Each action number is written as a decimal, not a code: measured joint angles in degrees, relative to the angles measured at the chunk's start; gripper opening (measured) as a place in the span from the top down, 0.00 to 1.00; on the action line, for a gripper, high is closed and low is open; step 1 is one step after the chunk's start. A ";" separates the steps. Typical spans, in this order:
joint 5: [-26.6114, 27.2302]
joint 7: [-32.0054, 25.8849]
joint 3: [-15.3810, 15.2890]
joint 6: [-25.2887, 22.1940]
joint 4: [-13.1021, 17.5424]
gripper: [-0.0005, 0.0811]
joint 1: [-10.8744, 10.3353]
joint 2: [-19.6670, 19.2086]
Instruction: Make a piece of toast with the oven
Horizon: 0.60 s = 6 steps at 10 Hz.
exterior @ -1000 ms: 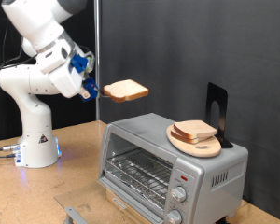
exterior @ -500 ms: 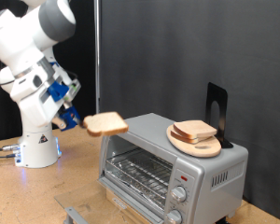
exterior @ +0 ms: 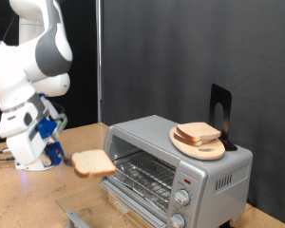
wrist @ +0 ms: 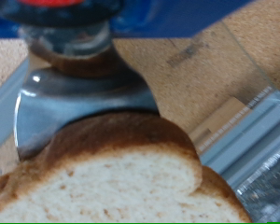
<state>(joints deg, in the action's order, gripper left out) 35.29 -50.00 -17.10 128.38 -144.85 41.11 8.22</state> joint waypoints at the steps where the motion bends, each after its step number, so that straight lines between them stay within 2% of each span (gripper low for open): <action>1: 0.00 0.00 0.01 0.97 0.89 0.40 0.03 -2.17; 4: -0.12 -2.00 -0.41 0.50 0.85 0.40 -0.24 -2.10; 6: -2.78 -2.94 -1.48 -0.15 1.58 0.40 -0.60 -2.41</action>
<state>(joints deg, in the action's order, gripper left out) 32.51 -52.94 -18.58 128.23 -143.28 40.51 5.81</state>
